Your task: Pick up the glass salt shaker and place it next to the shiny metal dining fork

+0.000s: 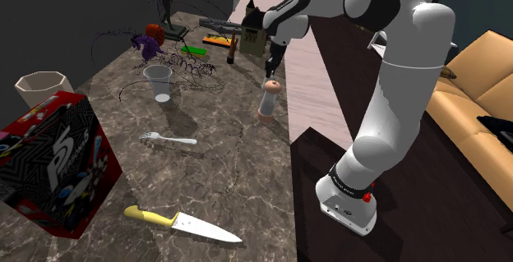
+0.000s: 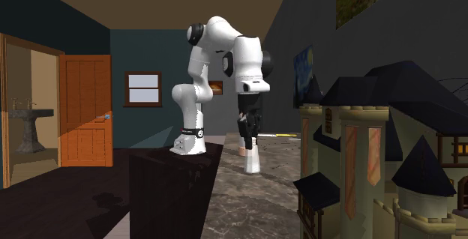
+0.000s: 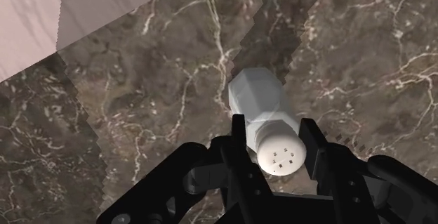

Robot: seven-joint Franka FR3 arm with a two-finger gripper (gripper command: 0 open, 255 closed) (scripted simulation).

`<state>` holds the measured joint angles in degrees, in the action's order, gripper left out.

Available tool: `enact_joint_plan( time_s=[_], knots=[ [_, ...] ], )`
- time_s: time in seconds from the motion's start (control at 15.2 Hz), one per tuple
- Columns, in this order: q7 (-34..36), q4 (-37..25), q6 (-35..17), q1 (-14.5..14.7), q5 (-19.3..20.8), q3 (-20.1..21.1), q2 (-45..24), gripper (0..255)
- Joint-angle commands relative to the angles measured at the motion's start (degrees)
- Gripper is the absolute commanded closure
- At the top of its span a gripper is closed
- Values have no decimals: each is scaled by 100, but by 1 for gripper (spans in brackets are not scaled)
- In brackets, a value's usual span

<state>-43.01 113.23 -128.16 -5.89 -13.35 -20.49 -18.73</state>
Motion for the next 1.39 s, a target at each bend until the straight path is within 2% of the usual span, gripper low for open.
enact_joint_plan(
  time_s=[0.0, 1.32],
  knots=[
    [31, -23, 91, 12, 42, -17, 74, 255],
    [370, -707, 1413, 97, 457, -144, 784, 255]
  ],
)
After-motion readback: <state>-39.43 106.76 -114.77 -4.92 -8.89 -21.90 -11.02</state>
